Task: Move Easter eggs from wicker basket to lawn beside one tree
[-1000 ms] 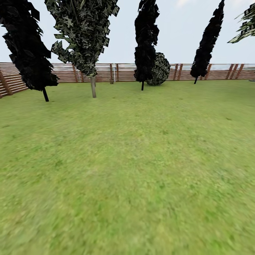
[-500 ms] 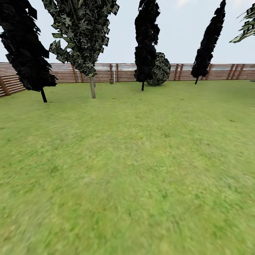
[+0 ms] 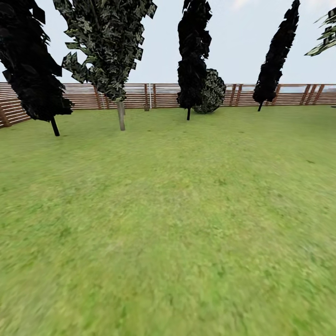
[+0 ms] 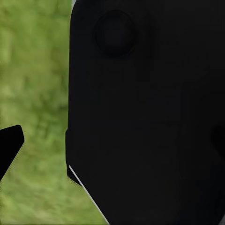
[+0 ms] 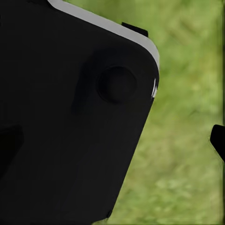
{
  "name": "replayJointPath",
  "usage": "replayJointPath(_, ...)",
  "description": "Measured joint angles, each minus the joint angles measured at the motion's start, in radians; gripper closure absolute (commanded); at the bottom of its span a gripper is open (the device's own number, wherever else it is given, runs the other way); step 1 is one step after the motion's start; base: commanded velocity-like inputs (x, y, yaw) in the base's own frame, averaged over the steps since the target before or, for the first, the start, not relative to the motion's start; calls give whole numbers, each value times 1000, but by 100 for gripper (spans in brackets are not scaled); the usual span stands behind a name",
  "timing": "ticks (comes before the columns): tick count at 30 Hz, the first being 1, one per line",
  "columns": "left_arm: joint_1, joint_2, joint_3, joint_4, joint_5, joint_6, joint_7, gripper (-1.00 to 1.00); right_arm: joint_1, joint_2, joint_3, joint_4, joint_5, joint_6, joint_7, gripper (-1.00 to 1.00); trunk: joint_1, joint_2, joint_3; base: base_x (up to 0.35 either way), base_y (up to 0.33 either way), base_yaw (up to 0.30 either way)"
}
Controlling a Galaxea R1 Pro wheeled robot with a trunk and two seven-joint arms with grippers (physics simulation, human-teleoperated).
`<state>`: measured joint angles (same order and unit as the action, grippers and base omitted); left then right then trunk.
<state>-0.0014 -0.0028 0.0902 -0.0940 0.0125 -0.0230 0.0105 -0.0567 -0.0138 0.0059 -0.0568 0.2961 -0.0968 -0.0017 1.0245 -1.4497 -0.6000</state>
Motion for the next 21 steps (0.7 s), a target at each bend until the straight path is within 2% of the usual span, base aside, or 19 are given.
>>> replayJointPath(9,0,2,0,-1,0,0,0,-100,0,-8,3,1,11,0,6,-100,0,0,0,327,0,0)
replayJointPath(21,0,2,5,0,0,0,0,-100,0,-6,4,1,13,0,6,-100,0,0,0,327,0,0)
